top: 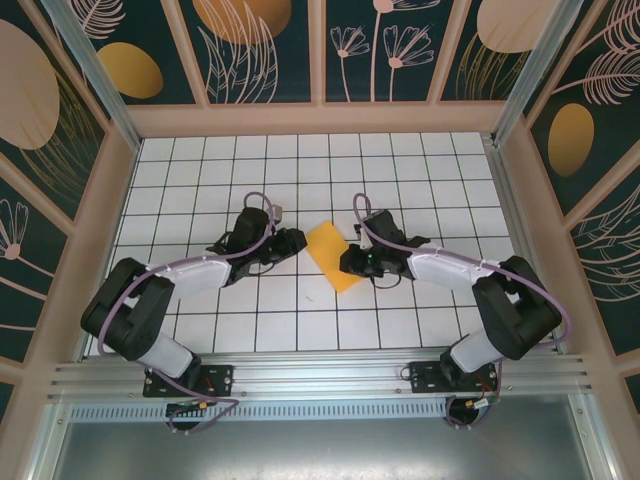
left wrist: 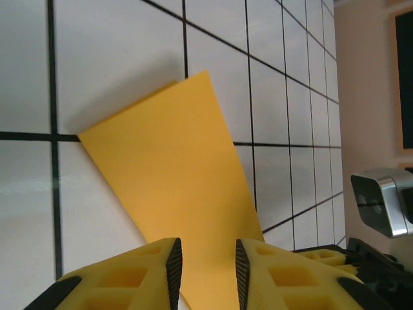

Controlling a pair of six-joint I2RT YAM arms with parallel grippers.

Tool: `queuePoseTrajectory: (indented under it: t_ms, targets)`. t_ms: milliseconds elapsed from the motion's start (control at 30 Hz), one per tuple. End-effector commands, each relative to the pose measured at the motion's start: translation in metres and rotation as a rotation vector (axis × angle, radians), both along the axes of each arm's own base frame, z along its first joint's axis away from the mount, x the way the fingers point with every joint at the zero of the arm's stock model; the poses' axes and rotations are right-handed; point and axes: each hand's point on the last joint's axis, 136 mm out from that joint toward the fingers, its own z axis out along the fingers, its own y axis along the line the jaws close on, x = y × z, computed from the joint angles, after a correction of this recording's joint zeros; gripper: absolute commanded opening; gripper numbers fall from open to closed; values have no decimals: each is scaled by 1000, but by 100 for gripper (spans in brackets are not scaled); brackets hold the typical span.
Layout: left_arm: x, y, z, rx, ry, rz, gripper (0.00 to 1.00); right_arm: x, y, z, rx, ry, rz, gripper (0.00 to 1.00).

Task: Fold a paper plane with a square sheet of paper (pick it up from the middle)
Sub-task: Rotate the paper at the center of the table.

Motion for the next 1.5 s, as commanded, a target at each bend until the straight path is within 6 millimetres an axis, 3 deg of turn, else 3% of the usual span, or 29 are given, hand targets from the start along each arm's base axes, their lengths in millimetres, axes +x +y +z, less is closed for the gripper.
queuePoseTrajectory:
  t_ms: [0, 233, 400, 733, 1300, 1467]
  targets:
    - [-2, -23, 9, -61, 12, -68, 31, -14, 14, -6, 79, 34, 57, 14]
    - [2, -27, 1, -25, 30, -82, 30, -28, 27, -20, 116, 73, 84, 11]
    - [-2, -35, -2, -31, 44, -137, 30, -32, 17, -41, 83, 122, -12, 10]
    - [-6, -58, -16, -64, 84, -242, 30, -45, 9, -62, 69, 173, -117, 10]
    - [-2, -44, -100, 111, 247, -177, 26, -58, -10, -82, 41, 296, -185, 10]
    - [1, -40, -109, 166, 242, -177, 26, -69, -13, -82, 53, 336, -199, 10]
